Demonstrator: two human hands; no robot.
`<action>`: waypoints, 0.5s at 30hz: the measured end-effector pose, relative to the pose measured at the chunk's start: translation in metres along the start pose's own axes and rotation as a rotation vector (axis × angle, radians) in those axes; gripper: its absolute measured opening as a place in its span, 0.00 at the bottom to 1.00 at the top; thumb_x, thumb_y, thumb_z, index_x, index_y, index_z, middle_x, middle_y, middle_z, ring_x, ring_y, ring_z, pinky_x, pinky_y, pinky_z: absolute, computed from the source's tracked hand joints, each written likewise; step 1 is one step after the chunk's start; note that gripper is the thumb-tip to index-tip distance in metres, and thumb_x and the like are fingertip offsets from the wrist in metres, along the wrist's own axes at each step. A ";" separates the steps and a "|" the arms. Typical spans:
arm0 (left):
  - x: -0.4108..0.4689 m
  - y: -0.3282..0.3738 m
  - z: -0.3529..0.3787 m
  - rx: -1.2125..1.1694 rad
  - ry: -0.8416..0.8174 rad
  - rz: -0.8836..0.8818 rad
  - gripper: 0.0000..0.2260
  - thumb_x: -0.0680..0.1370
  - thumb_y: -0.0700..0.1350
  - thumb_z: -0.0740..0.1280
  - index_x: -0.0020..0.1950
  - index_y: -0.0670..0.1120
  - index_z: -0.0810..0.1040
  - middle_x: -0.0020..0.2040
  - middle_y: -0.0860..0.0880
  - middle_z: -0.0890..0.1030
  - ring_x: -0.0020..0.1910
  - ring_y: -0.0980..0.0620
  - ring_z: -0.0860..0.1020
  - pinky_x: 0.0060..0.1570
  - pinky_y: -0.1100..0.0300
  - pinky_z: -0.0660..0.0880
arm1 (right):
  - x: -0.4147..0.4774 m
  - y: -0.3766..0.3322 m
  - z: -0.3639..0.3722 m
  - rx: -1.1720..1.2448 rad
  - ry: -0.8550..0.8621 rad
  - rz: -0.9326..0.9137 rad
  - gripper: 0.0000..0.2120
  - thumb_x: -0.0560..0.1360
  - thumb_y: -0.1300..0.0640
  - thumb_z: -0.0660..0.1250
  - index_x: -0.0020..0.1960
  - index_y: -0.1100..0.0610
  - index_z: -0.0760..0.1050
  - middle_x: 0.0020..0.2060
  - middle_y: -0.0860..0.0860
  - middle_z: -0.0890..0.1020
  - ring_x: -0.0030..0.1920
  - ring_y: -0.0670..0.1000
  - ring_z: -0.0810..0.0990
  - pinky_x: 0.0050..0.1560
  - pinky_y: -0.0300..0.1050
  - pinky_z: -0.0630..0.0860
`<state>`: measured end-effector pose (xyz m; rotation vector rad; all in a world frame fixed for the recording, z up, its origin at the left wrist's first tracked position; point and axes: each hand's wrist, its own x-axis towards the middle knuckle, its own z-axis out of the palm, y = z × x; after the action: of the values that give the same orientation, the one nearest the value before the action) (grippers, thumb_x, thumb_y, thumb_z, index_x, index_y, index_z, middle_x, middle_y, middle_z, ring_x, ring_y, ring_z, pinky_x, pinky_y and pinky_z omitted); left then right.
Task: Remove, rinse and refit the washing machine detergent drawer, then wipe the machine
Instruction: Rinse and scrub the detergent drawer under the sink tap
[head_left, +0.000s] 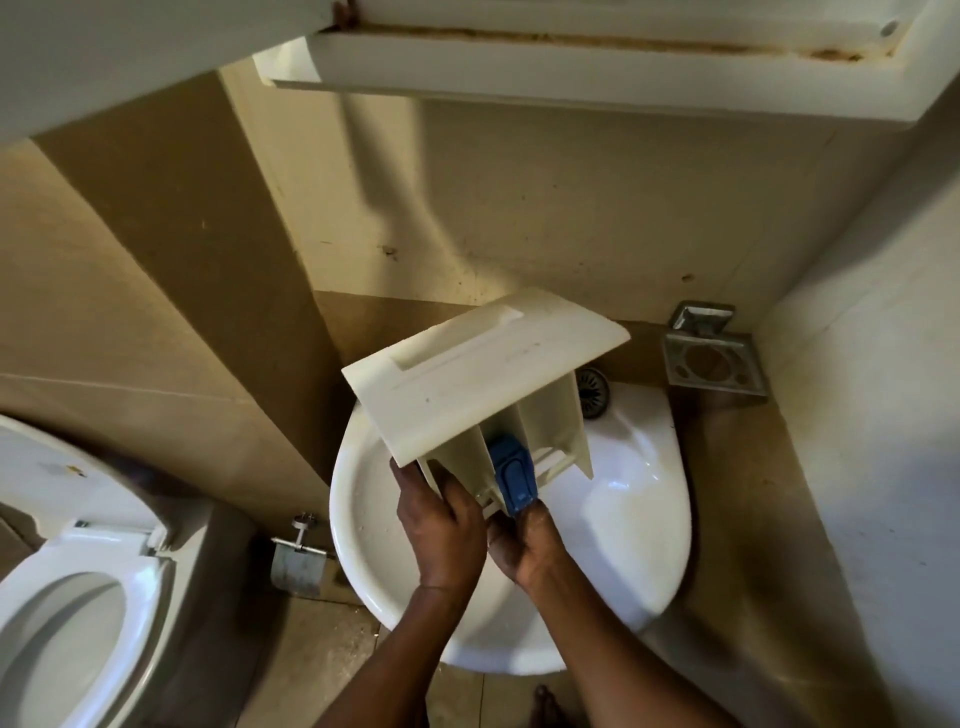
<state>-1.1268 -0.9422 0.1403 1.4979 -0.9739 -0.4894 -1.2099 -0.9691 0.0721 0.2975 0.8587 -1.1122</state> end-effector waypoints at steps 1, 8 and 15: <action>0.001 -0.002 0.001 0.004 -0.004 0.015 0.22 0.78 0.41 0.57 0.70 0.60 0.61 0.35 0.44 0.75 0.25 0.55 0.73 0.26 0.73 0.66 | 0.000 -0.001 0.000 -0.040 0.038 0.008 0.08 0.75 0.64 0.65 0.51 0.64 0.81 0.43 0.63 0.84 0.40 0.60 0.83 0.40 0.48 0.83; 0.011 -0.004 0.002 0.019 -0.046 0.100 0.16 0.78 0.40 0.58 0.62 0.56 0.66 0.37 0.45 0.75 0.28 0.56 0.71 0.31 0.73 0.65 | -0.007 -0.023 0.006 -0.698 0.014 -0.191 0.05 0.79 0.66 0.62 0.51 0.64 0.77 0.41 0.59 0.83 0.34 0.54 0.84 0.34 0.46 0.82; 0.018 0.003 0.002 0.005 -0.051 0.148 0.18 0.78 0.36 0.59 0.67 0.45 0.68 0.40 0.57 0.75 0.32 0.59 0.74 0.33 0.73 0.66 | -0.017 -0.049 -0.005 -1.511 0.017 -0.366 0.10 0.71 0.63 0.75 0.51 0.59 0.80 0.49 0.53 0.84 0.50 0.50 0.83 0.45 0.37 0.75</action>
<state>-1.1192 -0.9576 0.1470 1.4113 -1.1177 -0.4210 -1.2576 -0.9765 0.0901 -1.1330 1.5577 -0.5187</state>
